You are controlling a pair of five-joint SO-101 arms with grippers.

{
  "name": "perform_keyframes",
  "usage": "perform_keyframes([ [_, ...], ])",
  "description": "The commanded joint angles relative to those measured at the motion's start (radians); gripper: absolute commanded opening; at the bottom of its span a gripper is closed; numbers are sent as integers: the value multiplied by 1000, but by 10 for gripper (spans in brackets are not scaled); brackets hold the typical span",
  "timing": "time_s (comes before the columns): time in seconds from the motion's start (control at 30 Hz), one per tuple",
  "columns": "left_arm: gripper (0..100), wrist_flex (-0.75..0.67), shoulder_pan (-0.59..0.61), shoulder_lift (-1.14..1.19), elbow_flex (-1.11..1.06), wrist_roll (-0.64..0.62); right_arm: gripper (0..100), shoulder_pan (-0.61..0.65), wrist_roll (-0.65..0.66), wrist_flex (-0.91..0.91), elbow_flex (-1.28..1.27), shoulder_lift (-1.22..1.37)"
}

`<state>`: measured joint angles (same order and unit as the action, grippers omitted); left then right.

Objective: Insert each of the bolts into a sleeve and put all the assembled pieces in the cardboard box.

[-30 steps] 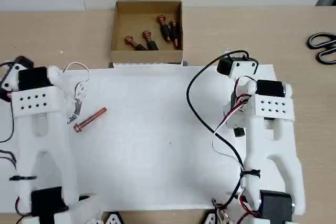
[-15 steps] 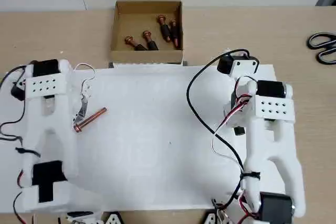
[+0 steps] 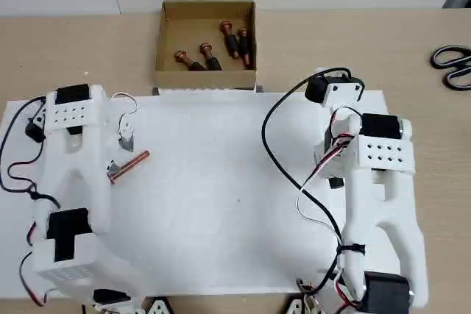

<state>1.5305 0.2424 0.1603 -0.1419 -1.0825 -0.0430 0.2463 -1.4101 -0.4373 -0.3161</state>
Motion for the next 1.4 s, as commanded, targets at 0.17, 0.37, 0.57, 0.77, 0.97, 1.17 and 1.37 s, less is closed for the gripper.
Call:
perform_keyframes([
  [0.17, 167, -11, 3, -5, 35, -9, 13, -10, 9, 15, 6, -39],
  [0.37, 166, 3, 3, -5, -5, -11, 13, -21, 9, 15, 6, -42],
  [0.57, 166, 9, 3, -5, -42, -11, 13, -64, 31, 7, 5, -42],
  [0.77, 166, -6, 3, -3, -44, -11, 13, -96, 51, 7, 5, -44],
  [0.97, 166, -123, 3, -3, -159, -11, 13, -96, 51, 5, 5, -44],
  [1.17, 156, -199, 5, -3, -251, -11, 13, -96, 51, 5, 5, -44],
  [1.37, 30, -232, 3, 17, -254, -9, 13, -91, 51, 5, 5, -44],
])
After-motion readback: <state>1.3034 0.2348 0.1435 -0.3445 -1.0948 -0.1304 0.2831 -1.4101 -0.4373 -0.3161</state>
